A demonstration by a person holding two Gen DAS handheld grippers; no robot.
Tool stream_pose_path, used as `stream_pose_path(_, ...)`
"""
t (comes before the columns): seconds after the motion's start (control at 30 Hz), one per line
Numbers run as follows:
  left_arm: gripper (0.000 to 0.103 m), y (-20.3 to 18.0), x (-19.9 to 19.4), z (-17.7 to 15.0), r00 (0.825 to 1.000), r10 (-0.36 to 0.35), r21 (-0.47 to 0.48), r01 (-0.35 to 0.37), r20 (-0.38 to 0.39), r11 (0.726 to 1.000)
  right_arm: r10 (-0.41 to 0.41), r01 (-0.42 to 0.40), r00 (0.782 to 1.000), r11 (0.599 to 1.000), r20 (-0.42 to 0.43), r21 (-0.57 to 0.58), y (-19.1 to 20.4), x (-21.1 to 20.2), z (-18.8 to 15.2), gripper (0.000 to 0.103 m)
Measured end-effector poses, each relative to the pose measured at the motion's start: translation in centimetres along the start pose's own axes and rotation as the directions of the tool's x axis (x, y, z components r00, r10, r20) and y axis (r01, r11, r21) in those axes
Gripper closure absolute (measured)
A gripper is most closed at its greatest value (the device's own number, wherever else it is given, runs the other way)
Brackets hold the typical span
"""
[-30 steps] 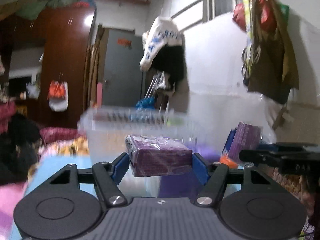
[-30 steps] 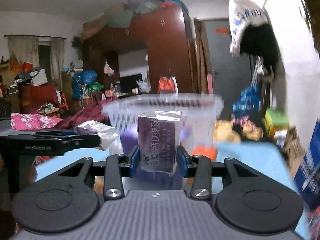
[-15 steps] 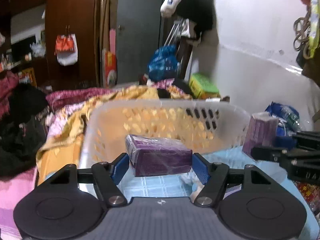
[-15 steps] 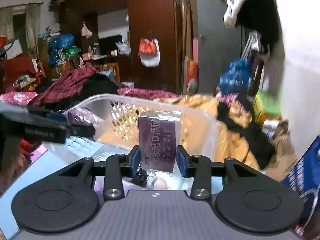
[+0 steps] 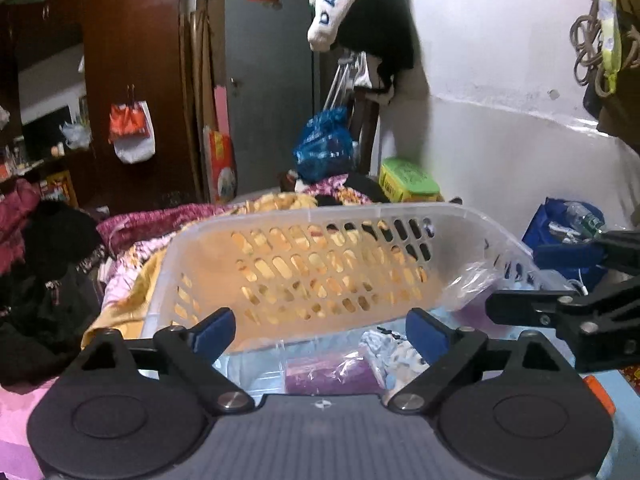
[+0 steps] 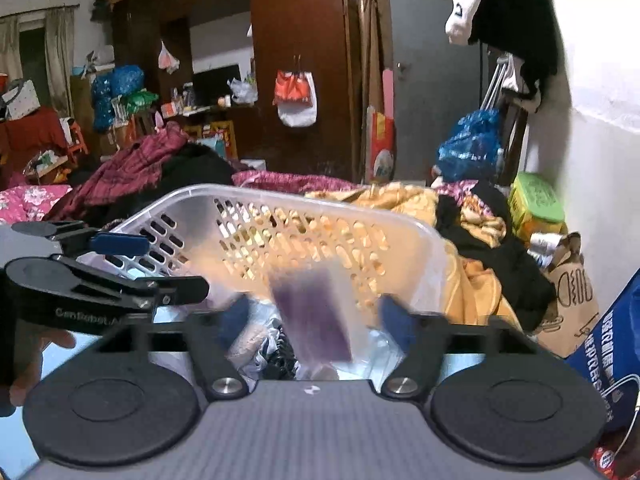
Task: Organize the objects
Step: 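Carry the purple packet with the left gripper and release it into the basket, then close the left gripper on the white roll beside the basket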
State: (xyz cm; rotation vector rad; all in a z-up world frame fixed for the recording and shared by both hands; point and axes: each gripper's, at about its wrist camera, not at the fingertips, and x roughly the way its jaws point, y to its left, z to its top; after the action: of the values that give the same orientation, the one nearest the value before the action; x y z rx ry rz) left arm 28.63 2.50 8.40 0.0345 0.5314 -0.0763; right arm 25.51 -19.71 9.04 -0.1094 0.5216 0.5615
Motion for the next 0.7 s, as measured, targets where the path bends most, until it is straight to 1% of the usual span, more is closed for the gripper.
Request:
stream_pose_path(0.03,0.009,-0.1,-0.6,-0.2,1.000,-0.006,-0.001,0.006,0.016,1.000,-0.007,0.007,1.000,1.000,0.018,-0.008,0.1,-0.5,-0.1,0.011)
stream_pose_path(0.07,0.008,-0.3,-1.5,-0.4,0.999,-0.005,0.003,0.005,0.041,1.000,-0.013,0.014,0.999,1.000,0.038,-0.017,0.2,-1.0,-0.2,0.011)
stream_pose_path(0.1,0.008,-0.4,-2.5,-0.7,0.998,0.002,0.007,-0.003,0.069,1.000,-0.016,0.018,0.998,1.000,0.065,-0.026,0.2,-1.8,-0.3,0.008)
stream_pose_path(0.17,0.002,-0.5,-5.2,-2.0,0.989,0.007,0.003,-0.007,0.146,1.000,0.006,-0.003,0.991,1.000,0.132,-0.023,-0.1,-3.9,-1.0,0.000)
stream_pose_path(0.27,0.000,-0.3,-8.7,-5.2,0.970,-0.034,-0.004,0.036,0.243,0.999,0.046,-0.042,0.970,0.999,0.237,-0.020,-0.6,-7.5,-3.1,0.000)
stream_pose_path(0.33,0.000,-0.1,-10.1,-7.9,0.963,-0.018,-0.013,0.023,0.268,1.000,0.051,-0.052,0.956,0.999,0.290,-0.005,-1.1,-9.3,-5.5,0.000)
stream_pose_path(0.37,0.000,0.0,-10.2,-8.9,0.967,-0.008,-0.014,0.012,0.256,1.000,0.050,-0.055,0.953,0.998,0.300,0.007,-1.4,-9.8,-6.8,0.000)
stream_pose_path(0.4,0.000,0.2,-10.1,-9.6,0.971,-0.003,-0.021,0.009,0.239,1.000,0.051,-0.059,0.954,0.998,0.294,0.021,-1.7,-10.1,-8.0,0.000)
stream_pose_path(0.47,0.000,0.7,-9.2,-10.7,0.984,-0.008,-0.029,0.014,0.178,0.999,0.054,-0.075,0.961,0.995,0.271,0.068,-2.2,-10.1,-10.3,0.000)
stream_pose_path(0.5,0.000,0.9,-8.7,-11.0,0.989,-0.006,-0.027,0.010,0.148,1.000,0.060,-0.086,0.961,0.993,0.270,0.084,-2.4,-10.0,-11.3,0.000)
stream_pose_path(0.53,0.000,1.1,-7.9,-11.1,0.993,-0.001,-0.025,0.004,0.118,1.000,0.059,-0.086,0.961,0.992,0.270,0.091,-2.6,-9.9,-11.8,0.000)
stream_pose_path(0.6,0.000,1.8,-6.5,-10.9,0.997,-0.001,-0.024,0.003,0.074,1.000,0.030,-0.062,0.965,0.992,0.261,0.114,-2.7,-9.1,-12.6,0.000)
stream_pose_path(0.7,0.000,2.2,-5.2,-11.2,1.000,0.005,-0.026,-0.004,0.028,1.000,0.019,-0.049,0.977,0.990,0.214,0.132,-2.9,-7.5,-12.3,0.000)
